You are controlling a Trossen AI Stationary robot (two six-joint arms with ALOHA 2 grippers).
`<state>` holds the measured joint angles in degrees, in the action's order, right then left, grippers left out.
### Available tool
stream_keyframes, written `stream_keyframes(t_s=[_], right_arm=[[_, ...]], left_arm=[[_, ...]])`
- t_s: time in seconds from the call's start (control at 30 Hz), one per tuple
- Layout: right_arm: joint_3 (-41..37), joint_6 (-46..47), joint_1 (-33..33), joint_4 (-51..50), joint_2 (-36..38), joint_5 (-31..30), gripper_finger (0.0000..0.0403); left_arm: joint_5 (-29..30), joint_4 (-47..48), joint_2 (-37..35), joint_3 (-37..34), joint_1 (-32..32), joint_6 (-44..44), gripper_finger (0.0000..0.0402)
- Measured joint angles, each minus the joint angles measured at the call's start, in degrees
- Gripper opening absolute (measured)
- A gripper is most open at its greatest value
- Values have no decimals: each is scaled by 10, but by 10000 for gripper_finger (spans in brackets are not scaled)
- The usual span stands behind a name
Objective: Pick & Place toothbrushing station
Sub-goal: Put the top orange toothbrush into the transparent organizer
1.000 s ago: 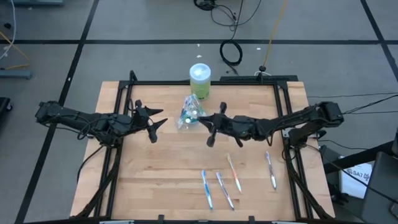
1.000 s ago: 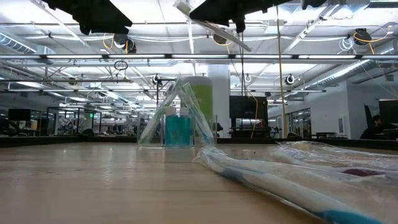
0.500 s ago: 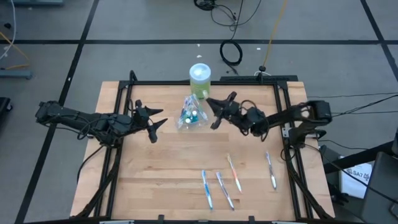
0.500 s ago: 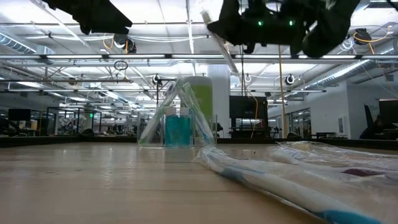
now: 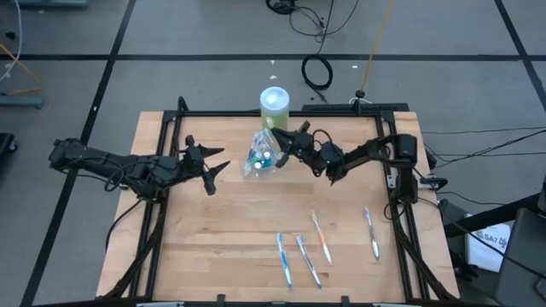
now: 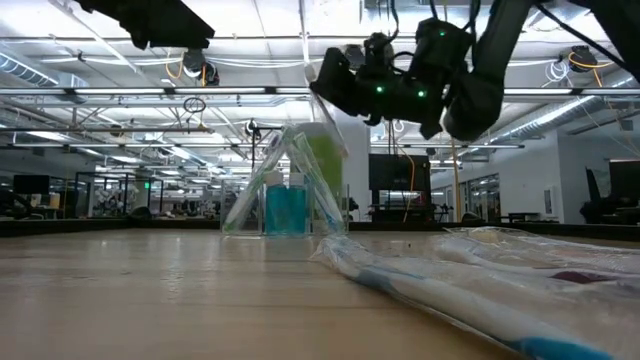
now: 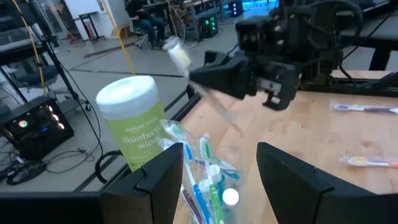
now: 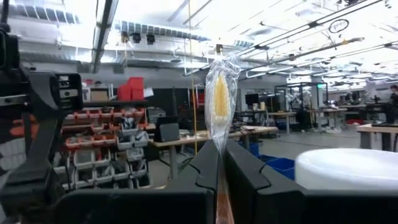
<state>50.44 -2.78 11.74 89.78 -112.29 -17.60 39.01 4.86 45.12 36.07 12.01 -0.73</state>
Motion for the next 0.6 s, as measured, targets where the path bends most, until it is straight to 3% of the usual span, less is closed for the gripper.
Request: stream_keyframes(t_s=[0.6], right_arm=[[27,14,17,-30,-66,-6,6]], left_arm=[[0,-6,0,0,0,4,212]])
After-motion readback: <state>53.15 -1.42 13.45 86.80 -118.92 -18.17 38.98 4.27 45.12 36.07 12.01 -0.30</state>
